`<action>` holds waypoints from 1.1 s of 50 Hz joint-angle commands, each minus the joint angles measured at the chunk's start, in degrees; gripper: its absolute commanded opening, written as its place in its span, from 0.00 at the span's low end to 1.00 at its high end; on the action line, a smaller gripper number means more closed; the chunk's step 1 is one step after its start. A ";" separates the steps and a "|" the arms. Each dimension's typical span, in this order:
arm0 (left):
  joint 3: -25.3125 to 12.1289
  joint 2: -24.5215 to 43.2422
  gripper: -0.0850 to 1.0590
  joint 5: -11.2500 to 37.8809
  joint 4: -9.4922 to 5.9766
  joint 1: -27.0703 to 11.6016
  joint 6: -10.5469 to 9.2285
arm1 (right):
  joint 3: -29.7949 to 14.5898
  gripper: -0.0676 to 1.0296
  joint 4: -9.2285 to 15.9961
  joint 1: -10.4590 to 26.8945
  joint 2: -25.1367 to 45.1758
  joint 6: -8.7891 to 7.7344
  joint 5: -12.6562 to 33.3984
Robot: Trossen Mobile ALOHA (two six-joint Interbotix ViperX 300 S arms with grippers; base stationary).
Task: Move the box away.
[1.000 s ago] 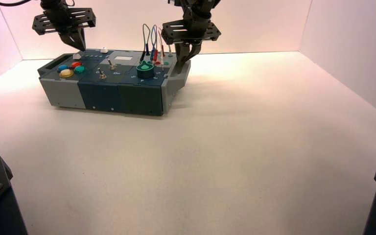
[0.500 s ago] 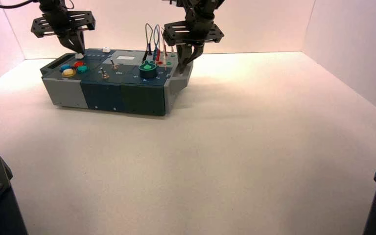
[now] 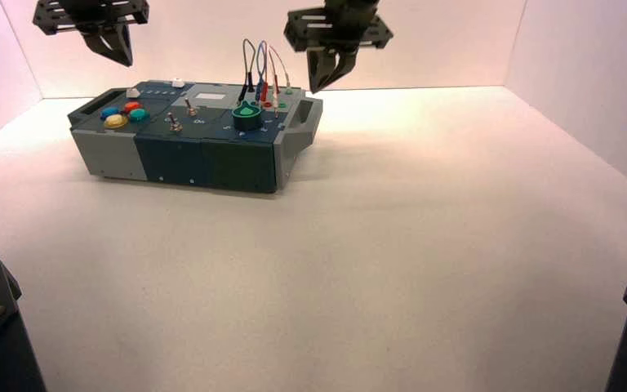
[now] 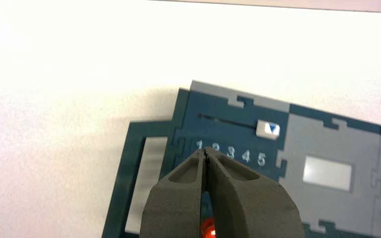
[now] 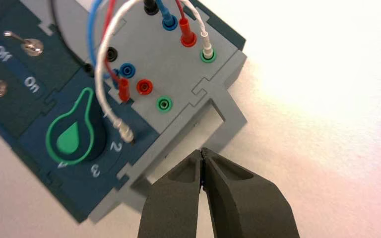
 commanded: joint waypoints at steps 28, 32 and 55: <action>14.77 -16.35 0.05 -10.11 0.00 -2.99 0.53 | 15.29 0.04 -0.26 -5.98 -16.17 0.00 -10.90; 17.14 -18.72 0.05 -12.57 0.00 -3.08 0.62 | 16.52 0.04 -0.35 -6.68 -16.52 -0.18 -11.69; 23.91 -23.55 0.05 -16.70 0.09 -4.22 2.11 | 21.62 0.04 -0.44 -7.56 -20.57 -0.18 -16.96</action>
